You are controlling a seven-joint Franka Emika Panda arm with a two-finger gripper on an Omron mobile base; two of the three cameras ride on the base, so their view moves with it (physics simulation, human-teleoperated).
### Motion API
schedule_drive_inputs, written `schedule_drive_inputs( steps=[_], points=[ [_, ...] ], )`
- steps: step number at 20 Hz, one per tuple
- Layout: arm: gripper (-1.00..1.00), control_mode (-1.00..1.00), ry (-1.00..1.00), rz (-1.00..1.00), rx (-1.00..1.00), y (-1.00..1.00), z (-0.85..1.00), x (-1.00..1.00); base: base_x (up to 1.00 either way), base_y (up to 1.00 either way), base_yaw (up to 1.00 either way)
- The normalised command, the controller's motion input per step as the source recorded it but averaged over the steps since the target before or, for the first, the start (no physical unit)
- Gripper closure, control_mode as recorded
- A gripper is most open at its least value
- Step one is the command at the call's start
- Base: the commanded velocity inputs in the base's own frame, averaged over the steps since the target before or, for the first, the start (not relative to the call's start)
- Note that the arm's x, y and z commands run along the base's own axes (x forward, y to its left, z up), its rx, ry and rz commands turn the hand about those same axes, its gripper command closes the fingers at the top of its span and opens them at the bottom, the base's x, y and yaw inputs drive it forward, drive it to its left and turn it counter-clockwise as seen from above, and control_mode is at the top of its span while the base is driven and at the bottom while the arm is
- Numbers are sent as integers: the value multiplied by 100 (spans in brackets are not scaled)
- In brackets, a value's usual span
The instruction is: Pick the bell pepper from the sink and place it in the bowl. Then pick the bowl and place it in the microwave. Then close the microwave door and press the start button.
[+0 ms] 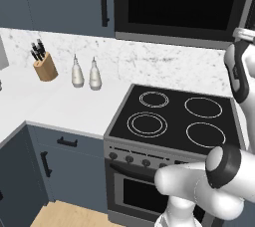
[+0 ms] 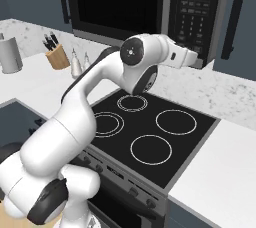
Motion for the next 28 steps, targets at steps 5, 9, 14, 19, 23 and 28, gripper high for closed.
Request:
schedule_drive_inputs(
  steps=[5, 9, 14, 19, 23, 28],
  points=[
    [100, -100, 0, 0, 0, -12, -3, 9, 0, 0, 0],
    [100, -100, 0, 0, 0, -7, 0, 11, 0, 0, 0],
    [100, -100, 0, 0, 0, 0, -10, 12, 0, 0, 0],
    [100, -100, 0, 0, 0, -2, -8, 15, 0, 0, 0],
    [100, -100, 0, 0, 0, -2, -1, 17, 0, 0, 0],
    [100, -100, 0, 0, 0, -13, 0, 15, 0, 0, 0]
  ],
)
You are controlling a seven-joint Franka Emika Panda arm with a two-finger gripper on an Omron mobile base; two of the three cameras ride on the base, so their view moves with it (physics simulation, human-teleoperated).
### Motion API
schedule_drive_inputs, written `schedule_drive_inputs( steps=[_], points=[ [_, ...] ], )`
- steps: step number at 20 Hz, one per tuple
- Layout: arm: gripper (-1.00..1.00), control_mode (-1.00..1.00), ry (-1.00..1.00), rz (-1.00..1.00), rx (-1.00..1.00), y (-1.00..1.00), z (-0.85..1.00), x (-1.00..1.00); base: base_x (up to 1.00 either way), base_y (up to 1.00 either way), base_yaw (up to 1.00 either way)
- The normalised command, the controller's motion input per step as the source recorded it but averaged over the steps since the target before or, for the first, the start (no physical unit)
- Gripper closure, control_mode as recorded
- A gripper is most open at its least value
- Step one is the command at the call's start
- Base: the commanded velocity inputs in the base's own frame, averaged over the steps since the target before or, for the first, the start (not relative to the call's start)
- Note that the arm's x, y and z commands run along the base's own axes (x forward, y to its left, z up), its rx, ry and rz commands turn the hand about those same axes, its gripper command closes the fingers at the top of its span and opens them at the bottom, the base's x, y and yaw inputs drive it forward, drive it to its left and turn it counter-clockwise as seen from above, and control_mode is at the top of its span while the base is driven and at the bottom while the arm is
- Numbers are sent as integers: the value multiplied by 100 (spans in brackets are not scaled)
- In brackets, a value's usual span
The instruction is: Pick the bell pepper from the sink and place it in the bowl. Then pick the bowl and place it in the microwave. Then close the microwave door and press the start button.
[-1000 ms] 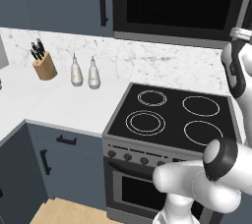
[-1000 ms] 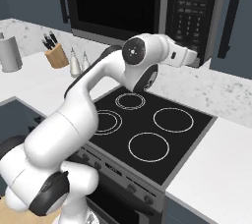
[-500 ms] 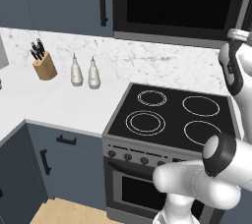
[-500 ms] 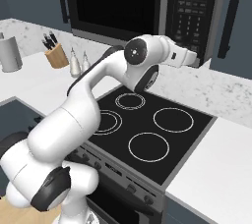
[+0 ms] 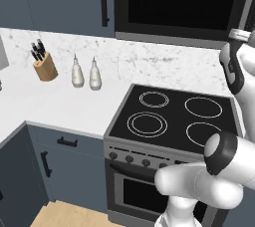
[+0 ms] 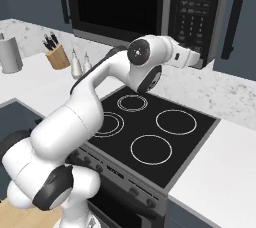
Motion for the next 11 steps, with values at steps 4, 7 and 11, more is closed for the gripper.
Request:
schedule_drive_inputs(
  steps=[4, 7, 11],
  points=[
    [100, -100, 0, 1, 0, -27, -6, 18, 0, 0, 0],
    [100, -100, 0, 3, 0, -27, -3, 38, 0, 0, 0],
    [100, -100, 14, 13, 1, -11, 15, 35, 0, 0, 0]
  ],
)
